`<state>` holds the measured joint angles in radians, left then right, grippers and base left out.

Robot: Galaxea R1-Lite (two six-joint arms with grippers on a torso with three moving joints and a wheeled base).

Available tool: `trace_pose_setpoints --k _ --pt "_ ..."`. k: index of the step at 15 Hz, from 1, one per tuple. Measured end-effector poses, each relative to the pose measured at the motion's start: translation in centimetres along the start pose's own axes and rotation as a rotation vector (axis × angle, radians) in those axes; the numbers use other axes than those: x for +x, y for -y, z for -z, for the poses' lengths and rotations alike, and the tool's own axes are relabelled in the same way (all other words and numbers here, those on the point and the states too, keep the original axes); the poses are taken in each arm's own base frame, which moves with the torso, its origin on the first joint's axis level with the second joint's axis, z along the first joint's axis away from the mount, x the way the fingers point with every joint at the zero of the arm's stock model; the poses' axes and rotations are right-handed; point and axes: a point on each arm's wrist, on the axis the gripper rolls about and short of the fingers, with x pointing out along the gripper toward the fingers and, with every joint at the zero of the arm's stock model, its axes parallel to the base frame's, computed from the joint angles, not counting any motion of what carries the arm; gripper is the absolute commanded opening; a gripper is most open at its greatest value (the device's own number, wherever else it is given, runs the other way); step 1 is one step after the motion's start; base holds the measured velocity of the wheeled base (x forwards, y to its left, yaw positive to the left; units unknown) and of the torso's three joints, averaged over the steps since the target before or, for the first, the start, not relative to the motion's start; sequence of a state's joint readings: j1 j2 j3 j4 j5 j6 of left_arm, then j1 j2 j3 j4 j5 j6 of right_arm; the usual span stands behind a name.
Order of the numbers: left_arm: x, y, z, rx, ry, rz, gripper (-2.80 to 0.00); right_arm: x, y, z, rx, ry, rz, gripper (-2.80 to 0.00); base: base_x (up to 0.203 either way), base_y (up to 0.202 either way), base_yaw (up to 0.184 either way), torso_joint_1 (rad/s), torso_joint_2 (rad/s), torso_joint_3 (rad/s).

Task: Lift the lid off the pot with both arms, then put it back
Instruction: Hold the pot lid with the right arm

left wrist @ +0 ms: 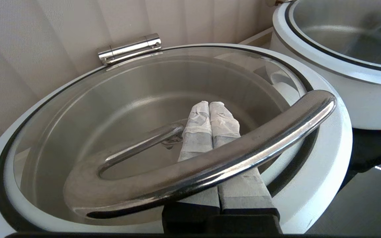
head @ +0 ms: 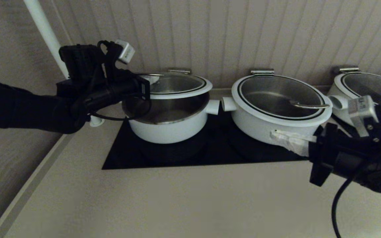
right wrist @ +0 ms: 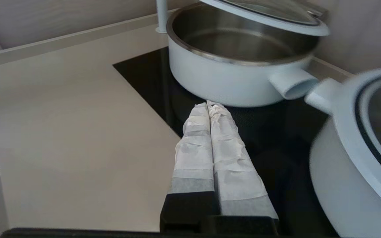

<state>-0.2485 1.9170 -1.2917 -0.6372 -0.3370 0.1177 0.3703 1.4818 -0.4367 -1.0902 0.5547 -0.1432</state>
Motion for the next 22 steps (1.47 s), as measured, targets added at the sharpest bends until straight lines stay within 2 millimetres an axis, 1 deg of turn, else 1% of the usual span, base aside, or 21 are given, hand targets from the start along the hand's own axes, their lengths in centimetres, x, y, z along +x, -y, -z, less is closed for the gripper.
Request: trace_pose_setpoints --k 5,12,18,22 --pt "0.1 0.0 0.0 0.0 0.0 0.0 -2.8 3.2 0.8 0.2 -0.017 0.03 -0.035 -2.8 0.0 0.0 0.0 0.0 0.0 0.0" --pt "0.1 0.0 0.1 0.001 -0.001 0.0 -2.8 7.6 0.9 1.5 -0.049 0.035 -0.091 -2.8 0.0 0.0 0.0 0.0 0.0 0.0" --pt "0.1 0.0 0.1 0.001 -0.001 0.0 -2.8 11.9 2.0 1.7 -0.077 0.084 -0.09 -2.8 0.0 0.0 0.0 0.0 0.0 0.0" --pt "0.1 0.0 0.1 0.001 -0.001 0.0 -2.8 13.8 2.1 2.5 -0.083 0.097 -0.097 -2.8 0.0 0.0 0.0 0.0 0.0 0.0"
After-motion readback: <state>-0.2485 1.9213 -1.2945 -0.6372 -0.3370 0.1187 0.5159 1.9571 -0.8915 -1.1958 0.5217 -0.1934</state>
